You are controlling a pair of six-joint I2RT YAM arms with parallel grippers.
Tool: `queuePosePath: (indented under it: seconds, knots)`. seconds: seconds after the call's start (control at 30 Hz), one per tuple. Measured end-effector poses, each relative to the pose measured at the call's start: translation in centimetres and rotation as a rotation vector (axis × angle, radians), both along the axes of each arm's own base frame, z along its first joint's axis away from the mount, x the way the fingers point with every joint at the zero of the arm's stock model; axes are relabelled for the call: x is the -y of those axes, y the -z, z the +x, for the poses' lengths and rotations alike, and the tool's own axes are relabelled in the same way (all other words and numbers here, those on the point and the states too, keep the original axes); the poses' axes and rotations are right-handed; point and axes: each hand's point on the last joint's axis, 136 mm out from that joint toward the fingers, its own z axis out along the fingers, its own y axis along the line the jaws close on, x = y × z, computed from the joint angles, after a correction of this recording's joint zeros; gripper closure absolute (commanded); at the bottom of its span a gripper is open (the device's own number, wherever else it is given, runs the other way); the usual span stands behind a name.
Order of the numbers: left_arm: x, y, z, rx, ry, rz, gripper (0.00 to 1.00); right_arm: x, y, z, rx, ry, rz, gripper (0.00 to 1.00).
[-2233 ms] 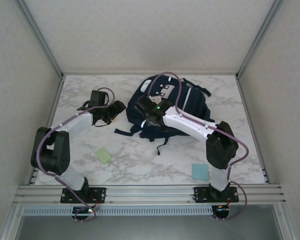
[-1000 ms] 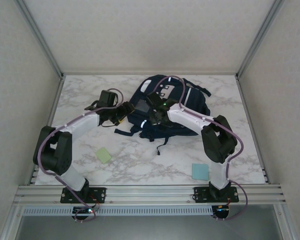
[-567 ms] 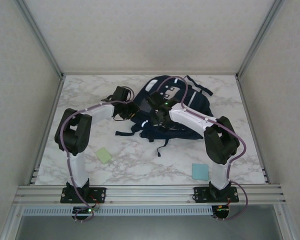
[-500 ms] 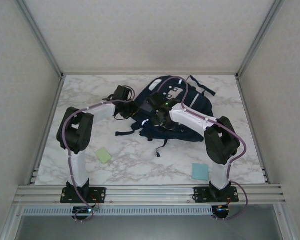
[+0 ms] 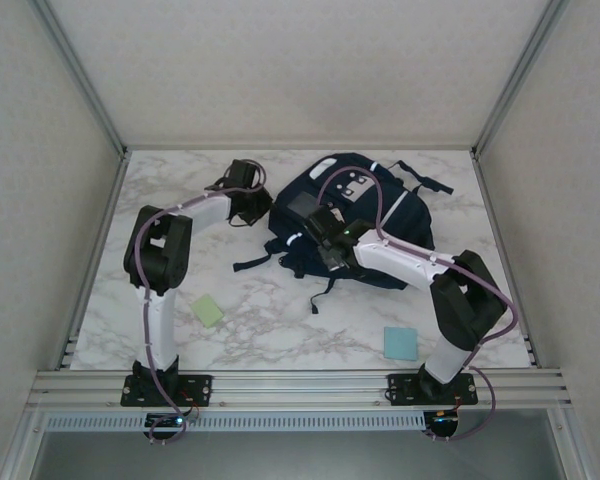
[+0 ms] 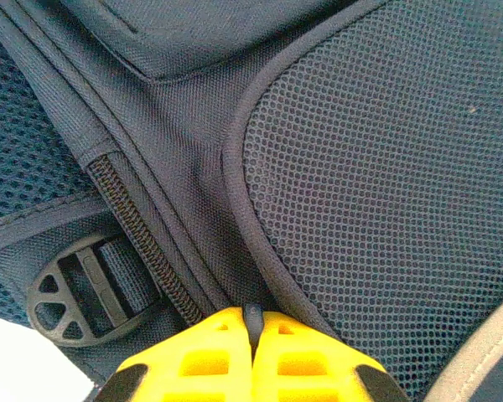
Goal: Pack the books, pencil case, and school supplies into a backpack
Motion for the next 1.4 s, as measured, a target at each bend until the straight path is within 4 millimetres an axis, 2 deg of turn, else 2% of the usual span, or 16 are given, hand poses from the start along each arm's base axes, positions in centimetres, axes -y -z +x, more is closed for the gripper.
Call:
queuePosePath:
  seconds: [0.03,0.07,0.13,0.17,0.23,0.3,0.43,0.5,0.6,0.77,0.8,0.83,0.9,1.03,1.23,1.4]
  knots:
    - [-0.7,0.3,0.5,-0.002,-0.013,0.010,0.89,0.4,-0.1,0.0,0.004,-0.015,-0.024,1.00]
    - [-1.5,0.6,0.8,-0.008,-0.025,0.021,0.78,0.7,-0.1,-0.1,0.004,-0.029,-0.046,1.00]
    - [-2.7,1.0,0.8,-0.029,-0.037,0.035,0.48,0.9,-0.2,-0.1,0.003,-0.051,-0.070,1.00]
    - [-2.9,1.0,0.7,-0.034,-0.036,0.035,0.39,0.8,-0.2,-0.1,0.003,-0.061,-0.075,1.00]
    - [-2.6,0.7,-0.1,-0.039,-0.021,0.019,0.29,0.7,-0.2,-0.1,-0.001,-0.080,-0.080,1.00]
    - [-1.9,-0.1,-2.3,-0.053,0.006,0.003,0.25,0.5,-0.2,-0.1,-0.006,-0.098,-0.079,1.00]
    - [1.5,-4.0,-7.6,-0.030,0.091,-0.050,0.16,-0.2,-0.8,0.3,-0.002,-0.128,-0.074,1.00]
    - [3.3,-5.6,-9.8,-0.014,0.123,-0.093,0.16,-0.4,-0.9,0.2,-0.002,-0.140,-0.077,1.00]
    - [6.1,-6.0,-12.2,-0.032,0.155,-0.167,0.17,-0.5,-0.8,0.1,-0.007,-0.156,-0.081,1.00]
    - [7.9,-1.5,-12.4,-0.143,0.110,-0.208,0.19,-0.7,-0.9,-0.4,-0.008,-0.168,-0.056,1.00]
    - [8.2,-1.3,-12.1,-0.152,0.103,-0.219,0.22,-0.6,-1.0,-0.5,-0.004,-0.170,-0.050,1.00]
    - [8.6,-1.7,-11.4,-0.145,0.098,-0.232,0.28,-0.6,-1.1,-0.7,0.000,-0.171,-0.040,1.00]
    - [9.4,-1.8,-10.4,-0.137,0.089,-0.243,0.50,-0.6,-1.4,-0.8,0.009,-0.174,-0.024,1.00]
    - [9.7,-0.1,-9.4,-0.158,0.071,-0.234,1.00,-0.8,-1.6,-0.9,0.017,-0.179,-0.001,1.00]
    - [9.4,-0.8,-7.0,-0.126,0.060,-0.261,1.00,-0.6,-0.4,-1.5,0.004,-0.210,-0.019,1.00]
    - [8.4,-1.2,-5.3,-0.119,0.066,-0.266,1.00,-1.0,-1.0,-1.9,0.044,-0.277,-0.014,1.00]
